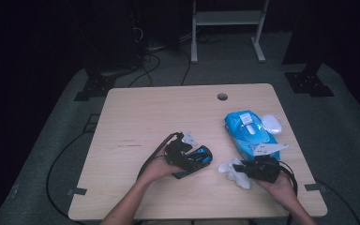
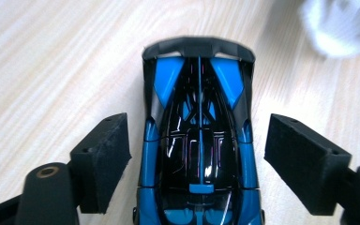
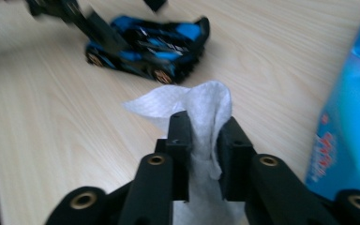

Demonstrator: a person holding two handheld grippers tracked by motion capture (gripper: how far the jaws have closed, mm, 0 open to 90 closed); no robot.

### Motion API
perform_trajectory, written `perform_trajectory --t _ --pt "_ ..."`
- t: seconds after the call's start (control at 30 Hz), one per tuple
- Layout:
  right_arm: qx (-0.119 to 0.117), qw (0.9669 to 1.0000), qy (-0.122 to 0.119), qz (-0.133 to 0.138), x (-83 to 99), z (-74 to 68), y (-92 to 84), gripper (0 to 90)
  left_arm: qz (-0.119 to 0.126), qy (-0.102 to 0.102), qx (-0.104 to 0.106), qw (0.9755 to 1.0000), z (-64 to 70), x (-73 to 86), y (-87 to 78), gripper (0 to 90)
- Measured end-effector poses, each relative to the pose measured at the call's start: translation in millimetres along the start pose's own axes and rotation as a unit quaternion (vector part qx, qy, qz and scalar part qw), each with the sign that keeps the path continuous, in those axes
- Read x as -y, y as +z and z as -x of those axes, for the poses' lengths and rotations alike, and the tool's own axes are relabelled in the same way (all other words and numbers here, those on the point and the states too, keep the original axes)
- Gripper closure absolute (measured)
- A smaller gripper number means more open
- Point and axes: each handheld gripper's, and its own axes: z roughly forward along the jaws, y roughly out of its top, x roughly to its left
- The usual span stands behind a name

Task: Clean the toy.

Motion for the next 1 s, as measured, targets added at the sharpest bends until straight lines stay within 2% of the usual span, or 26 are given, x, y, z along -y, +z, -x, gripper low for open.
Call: perform_trajectory --t 0.17,0.27,0.43,0.73,1.0 --pt "0.015 0.9998 -0.011 -0.008 4.8 0.2 -4.7 54.4 0.010 0.003 -0.007 0.9999 -0.4 2.0 -8.5 19.1" --pt "0.024 0.9996 -0.013 0.009 6.3 0.7 -12.1 51.6 0.018 0.000 -0.009 0.9998 -1.2 4.6 -13.7 18.5" --pt "0.043 0.9986 -0.022 0.022 8.3 2.1 -22.6 50.3 0.029 -0.003 -0.012 0.9995 -1.6 9.9 -19.7 17.5" --pt "0.042 0.9978 -0.004 0.050 15.1 7.7 -39.1 48.9 0.048 -0.016 -0.018 0.9986 -4.9 21.2 -34.0 15.9" --pt "0.039 0.9970 0.006 0.066 17.7 10.3 -45.5 47.2 0.059 -0.024 -0.025 0.9977 -7.5 31.1 -44.4 13.8"
